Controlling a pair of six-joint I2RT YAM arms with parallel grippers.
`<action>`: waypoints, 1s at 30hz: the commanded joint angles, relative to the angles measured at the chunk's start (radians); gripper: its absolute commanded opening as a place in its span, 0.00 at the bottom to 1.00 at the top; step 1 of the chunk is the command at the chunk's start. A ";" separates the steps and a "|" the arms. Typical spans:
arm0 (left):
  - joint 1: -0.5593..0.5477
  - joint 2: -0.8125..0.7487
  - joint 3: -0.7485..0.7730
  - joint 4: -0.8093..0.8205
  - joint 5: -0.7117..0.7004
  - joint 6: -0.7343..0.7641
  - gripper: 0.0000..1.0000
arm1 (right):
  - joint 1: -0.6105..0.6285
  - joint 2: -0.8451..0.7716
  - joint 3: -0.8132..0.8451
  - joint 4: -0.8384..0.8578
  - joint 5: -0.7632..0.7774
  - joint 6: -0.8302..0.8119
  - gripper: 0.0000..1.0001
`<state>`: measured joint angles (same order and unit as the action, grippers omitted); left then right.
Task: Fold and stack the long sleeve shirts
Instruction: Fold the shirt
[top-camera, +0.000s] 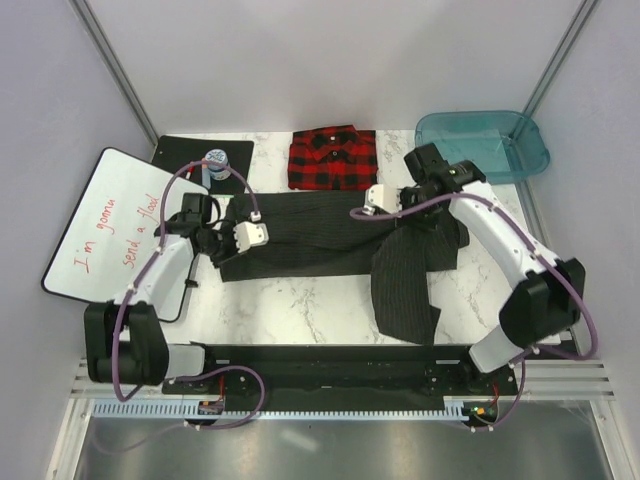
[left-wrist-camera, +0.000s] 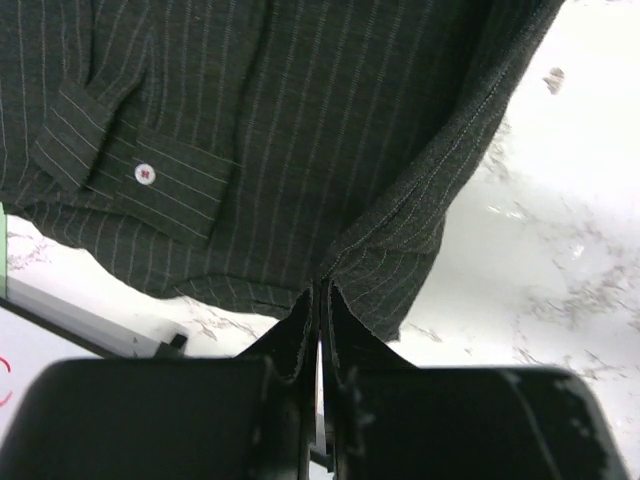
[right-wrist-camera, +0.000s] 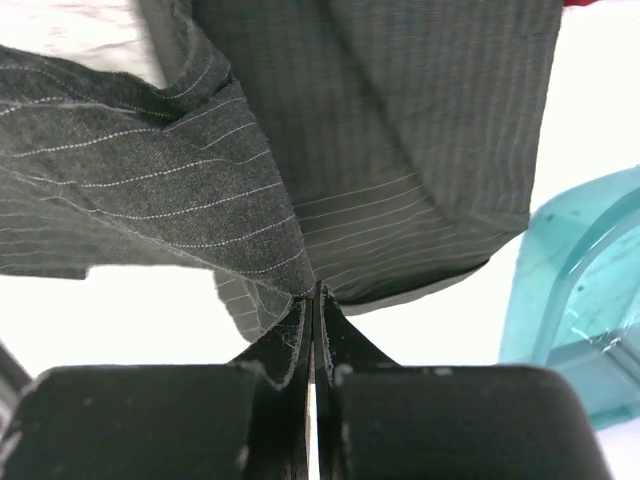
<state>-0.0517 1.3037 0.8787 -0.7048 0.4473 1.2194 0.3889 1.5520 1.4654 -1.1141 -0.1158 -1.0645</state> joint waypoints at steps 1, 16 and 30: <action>0.004 0.110 0.106 0.064 0.004 -0.089 0.02 | -0.038 0.149 0.123 0.014 -0.018 -0.069 0.00; 0.006 0.270 0.120 0.096 -0.139 -0.086 0.02 | -0.067 0.356 0.191 0.138 -0.042 0.006 0.07; 0.016 0.187 0.178 0.090 -0.114 -0.460 0.40 | -0.376 0.356 0.210 -0.107 -0.303 0.189 0.64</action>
<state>-0.0368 1.5398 1.0035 -0.6228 0.2901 0.9325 0.0731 1.9438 1.7317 -1.1049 -0.2916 -0.9176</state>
